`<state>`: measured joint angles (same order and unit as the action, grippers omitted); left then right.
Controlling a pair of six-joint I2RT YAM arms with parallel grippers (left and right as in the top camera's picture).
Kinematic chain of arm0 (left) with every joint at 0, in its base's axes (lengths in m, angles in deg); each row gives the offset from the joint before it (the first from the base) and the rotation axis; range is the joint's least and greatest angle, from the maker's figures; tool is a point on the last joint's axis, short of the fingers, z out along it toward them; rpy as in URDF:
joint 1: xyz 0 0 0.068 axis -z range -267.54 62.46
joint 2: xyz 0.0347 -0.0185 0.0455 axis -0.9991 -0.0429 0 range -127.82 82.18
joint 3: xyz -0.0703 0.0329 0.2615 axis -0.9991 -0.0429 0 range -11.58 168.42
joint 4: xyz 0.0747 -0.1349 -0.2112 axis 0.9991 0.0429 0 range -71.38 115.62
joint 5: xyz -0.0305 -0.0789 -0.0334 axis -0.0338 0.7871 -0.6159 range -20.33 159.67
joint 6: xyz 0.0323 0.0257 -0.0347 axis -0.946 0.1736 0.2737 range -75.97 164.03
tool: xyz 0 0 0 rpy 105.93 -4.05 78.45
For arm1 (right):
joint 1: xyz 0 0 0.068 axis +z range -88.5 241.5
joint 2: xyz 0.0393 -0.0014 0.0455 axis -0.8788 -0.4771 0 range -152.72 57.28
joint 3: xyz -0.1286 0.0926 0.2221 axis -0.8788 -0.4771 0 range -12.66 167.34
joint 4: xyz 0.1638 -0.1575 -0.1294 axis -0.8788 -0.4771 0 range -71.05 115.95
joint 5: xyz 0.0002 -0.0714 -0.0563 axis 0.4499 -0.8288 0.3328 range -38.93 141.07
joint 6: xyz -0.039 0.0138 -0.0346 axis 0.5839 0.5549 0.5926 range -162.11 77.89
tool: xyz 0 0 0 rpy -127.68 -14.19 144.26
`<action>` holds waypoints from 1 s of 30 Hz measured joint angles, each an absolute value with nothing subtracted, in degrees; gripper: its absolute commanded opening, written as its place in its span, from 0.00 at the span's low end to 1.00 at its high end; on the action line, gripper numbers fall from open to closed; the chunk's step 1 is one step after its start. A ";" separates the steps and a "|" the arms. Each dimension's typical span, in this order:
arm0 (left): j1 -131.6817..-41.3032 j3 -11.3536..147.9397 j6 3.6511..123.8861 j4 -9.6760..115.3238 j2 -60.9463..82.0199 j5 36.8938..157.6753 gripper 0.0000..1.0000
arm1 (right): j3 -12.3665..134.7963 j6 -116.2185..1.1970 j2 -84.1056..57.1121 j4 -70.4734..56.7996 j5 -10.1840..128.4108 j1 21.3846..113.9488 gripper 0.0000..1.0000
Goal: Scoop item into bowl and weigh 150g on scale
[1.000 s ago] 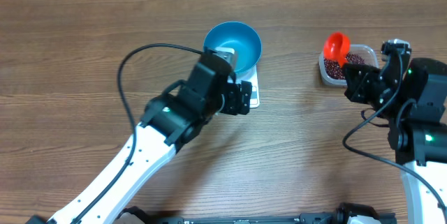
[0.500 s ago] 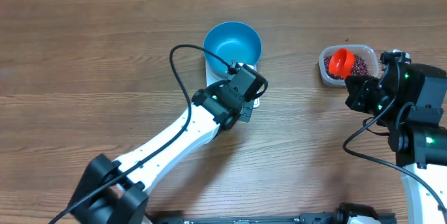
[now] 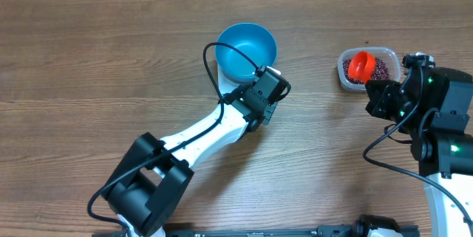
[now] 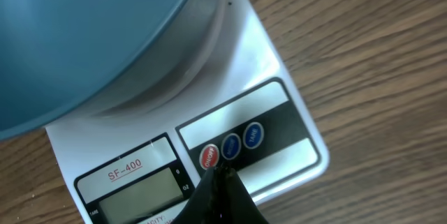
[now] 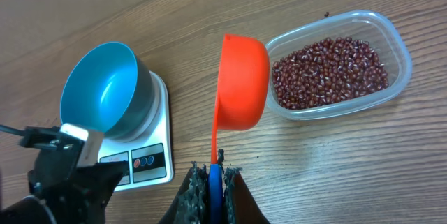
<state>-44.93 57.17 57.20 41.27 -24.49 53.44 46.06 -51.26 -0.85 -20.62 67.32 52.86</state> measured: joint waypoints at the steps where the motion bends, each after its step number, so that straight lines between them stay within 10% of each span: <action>1: -44.98 57.17 57.11 41.25 -24.90 53.18 0.04 | 46.06 -51.28 -0.85 -20.60 67.34 52.86 0.04; 30: -46.07 57.17 57.09 39.55 -27.29 52.28 0.04 | 46.06 -51.26 -0.85 -20.64 67.32 52.86 0.04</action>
